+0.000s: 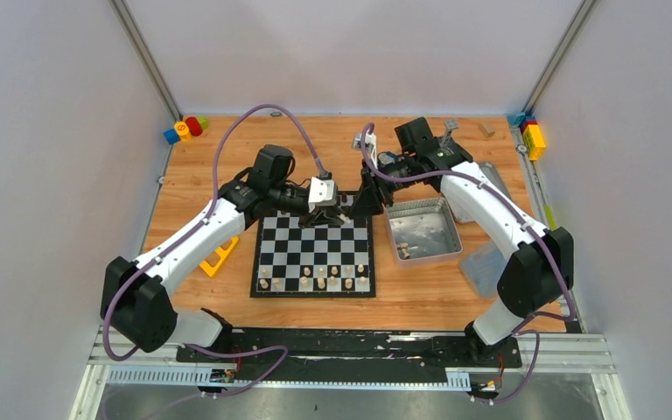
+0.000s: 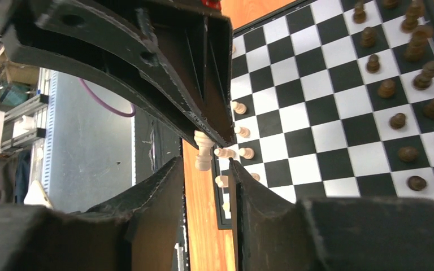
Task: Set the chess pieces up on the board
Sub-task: Place the chess piece on the chessboard.
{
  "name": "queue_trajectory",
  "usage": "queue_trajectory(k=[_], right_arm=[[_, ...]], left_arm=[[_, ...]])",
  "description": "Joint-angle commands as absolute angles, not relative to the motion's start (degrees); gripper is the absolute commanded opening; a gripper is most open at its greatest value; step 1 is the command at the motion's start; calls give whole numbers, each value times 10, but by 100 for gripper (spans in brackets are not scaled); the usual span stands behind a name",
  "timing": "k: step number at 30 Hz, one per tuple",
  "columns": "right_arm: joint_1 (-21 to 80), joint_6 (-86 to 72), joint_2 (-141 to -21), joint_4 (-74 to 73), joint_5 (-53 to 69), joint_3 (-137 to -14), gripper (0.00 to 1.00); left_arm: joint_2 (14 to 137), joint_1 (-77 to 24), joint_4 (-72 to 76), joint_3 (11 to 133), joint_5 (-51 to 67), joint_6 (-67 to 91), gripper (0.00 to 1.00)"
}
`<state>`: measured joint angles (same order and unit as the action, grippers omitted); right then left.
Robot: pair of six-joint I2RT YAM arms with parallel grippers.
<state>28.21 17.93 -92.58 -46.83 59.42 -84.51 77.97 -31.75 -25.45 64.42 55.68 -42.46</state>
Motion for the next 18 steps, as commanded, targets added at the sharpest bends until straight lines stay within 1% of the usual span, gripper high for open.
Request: queue_trajectory(k=[1,6,13,18], right_arm=[[265,152,-915,-445,585,-888,39],[242,121,-929,-440,592,-922,45],[223,64,-942,-395,603,-916,48],[223,34,-946,-363,601,-901,48]], left_arm=[[770,-320,-164,631,527,-270,0],[787,-313,-124,633,507,-206,0],[806,-276,63,603,520,34,0],[812,-273,170,574,525,164,0]])
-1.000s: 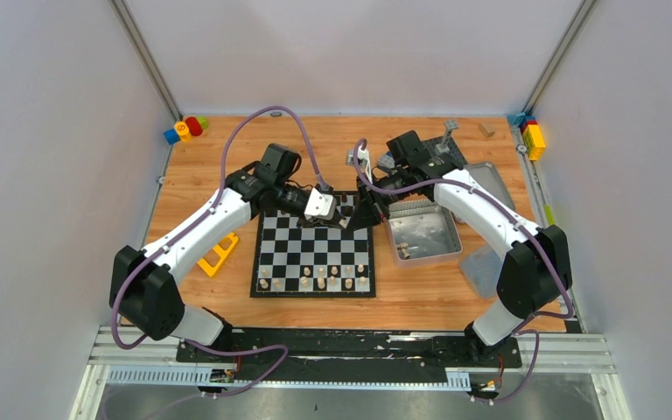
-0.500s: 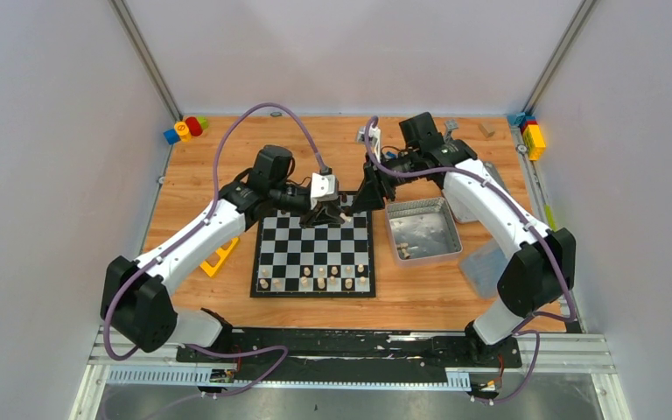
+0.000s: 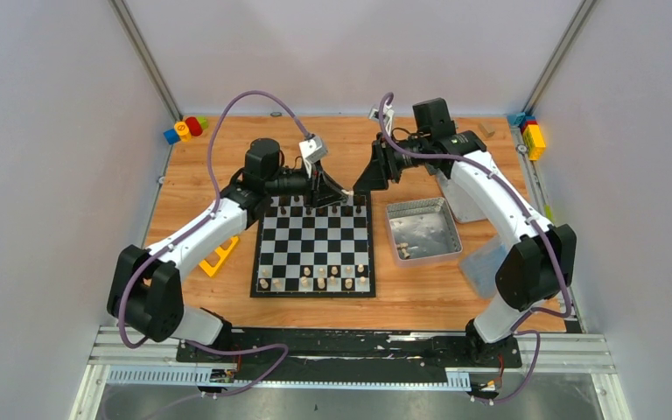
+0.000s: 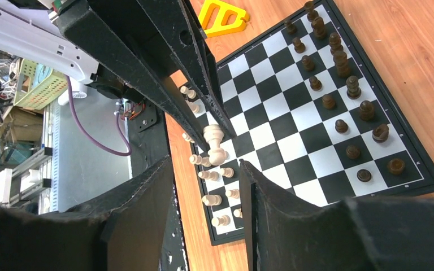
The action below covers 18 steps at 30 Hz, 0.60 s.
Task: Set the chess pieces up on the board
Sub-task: Place the chess piece on the chessboard.
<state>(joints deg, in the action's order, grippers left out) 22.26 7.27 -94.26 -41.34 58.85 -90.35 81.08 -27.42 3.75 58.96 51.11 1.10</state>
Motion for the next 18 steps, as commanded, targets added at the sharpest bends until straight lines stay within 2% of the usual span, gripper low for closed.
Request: queue_trajectory(k=[1,8,18], right_arm=[[224,29,-947,-360,603,-900,48],[223,13,-962,-346,608,-900,47],[222,18,-950,-344,629,-887,44]], left_arm=[[814,-273,196,565,525,175,0],[821,-273,285,542,543,246,0],[823,-273,309,531,529,263,0]])
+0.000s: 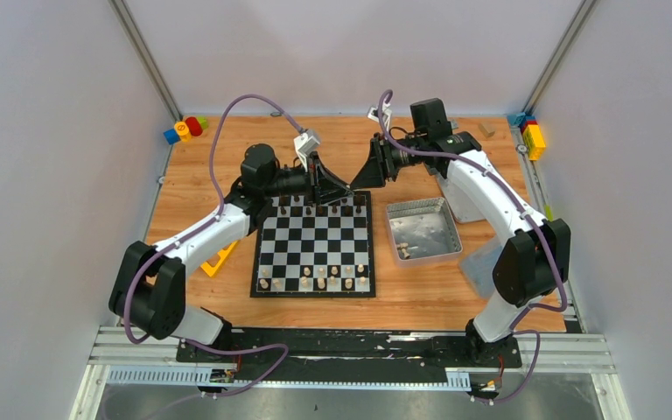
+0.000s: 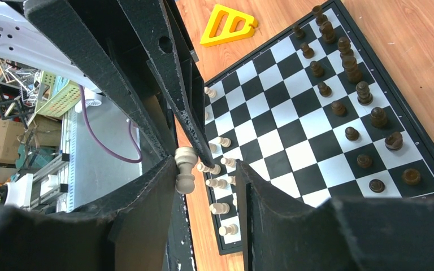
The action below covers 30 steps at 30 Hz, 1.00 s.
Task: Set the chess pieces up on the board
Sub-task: Place the chess piece on the chessboard.
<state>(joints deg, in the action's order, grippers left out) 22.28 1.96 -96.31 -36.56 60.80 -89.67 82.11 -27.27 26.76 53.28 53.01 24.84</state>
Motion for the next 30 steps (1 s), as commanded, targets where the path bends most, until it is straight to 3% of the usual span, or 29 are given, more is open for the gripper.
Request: queue_trajectory(k=[1,12,30], right_arm=[[221,18,-948,-345,630,-886,43],[220,25,-940,-345,656,-869,34],[219,27,-947,-345,665,-875,28]], left_arm=[[823,-273,309,531,528,261,0],[824,-272,283,539,513,247,0],[827,-272,270,539,518,234,0]])
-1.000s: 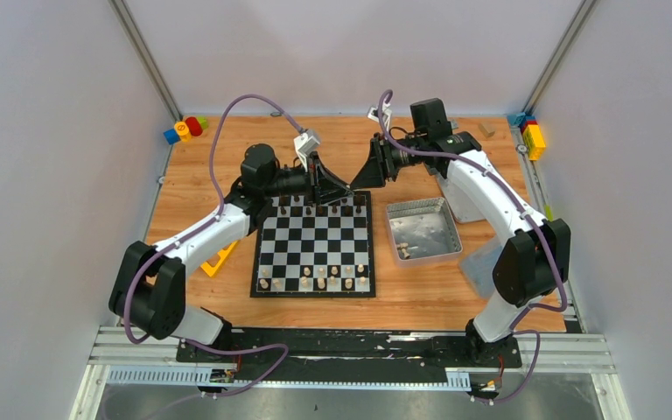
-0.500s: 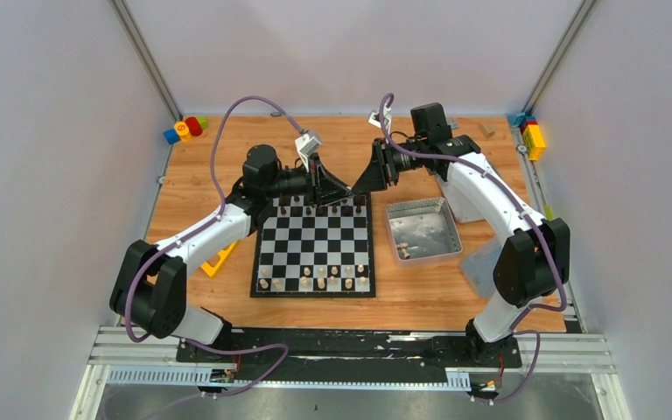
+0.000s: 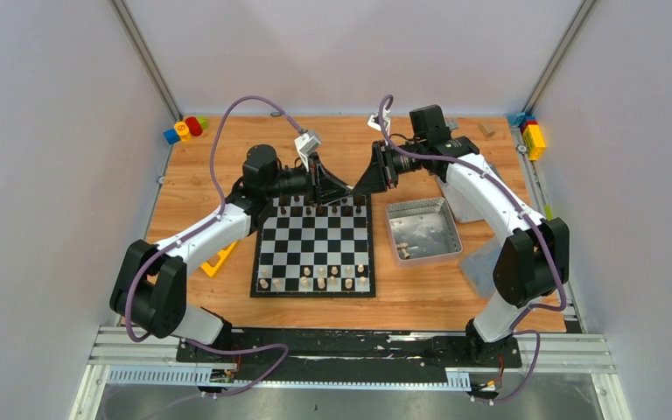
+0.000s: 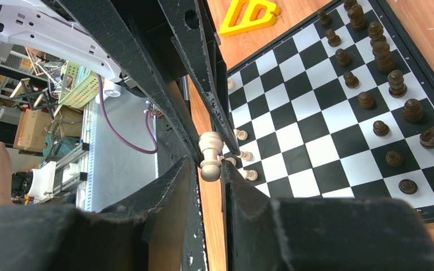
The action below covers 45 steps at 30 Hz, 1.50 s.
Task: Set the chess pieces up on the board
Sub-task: Place the chess piece on the chessboard.
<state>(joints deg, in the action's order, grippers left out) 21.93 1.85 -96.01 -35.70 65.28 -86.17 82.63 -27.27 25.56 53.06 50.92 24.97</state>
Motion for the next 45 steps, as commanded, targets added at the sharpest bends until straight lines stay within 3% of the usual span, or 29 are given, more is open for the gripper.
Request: queue_trajectory(k=[1,11,21,23,24,28,34,38,45], right_arm=[[218,27,-947,-345,665,-877,28],[213,26,-942,-345,667,-876,22],[213,30,-947,-346,671,-881,2],[213,35,-945,-346,670,-880,0],[213,38,-944,-347,668,-880,0],[213,54,-930,-350,653,-874,0],[213,85,-913,-371,620,-869,0],[218,115,-915,-414,592,-876,0],[287,165,-953,-502,486,-923,0]], left_arm=[[825,-272,270,537,519,232,0],[821,-272,272,530,522,229,0],[823,-272,264,527,529,219,0],[823,-272,250,528,532,208,11],[822,-272,244,531,532,203,22],[807,-272,206,532,524,158,51],[780,-264,98,553,519,45,83],[760,-234,-17,576,515,-66,91],[695,-107,-188,590,445,-162,94]])
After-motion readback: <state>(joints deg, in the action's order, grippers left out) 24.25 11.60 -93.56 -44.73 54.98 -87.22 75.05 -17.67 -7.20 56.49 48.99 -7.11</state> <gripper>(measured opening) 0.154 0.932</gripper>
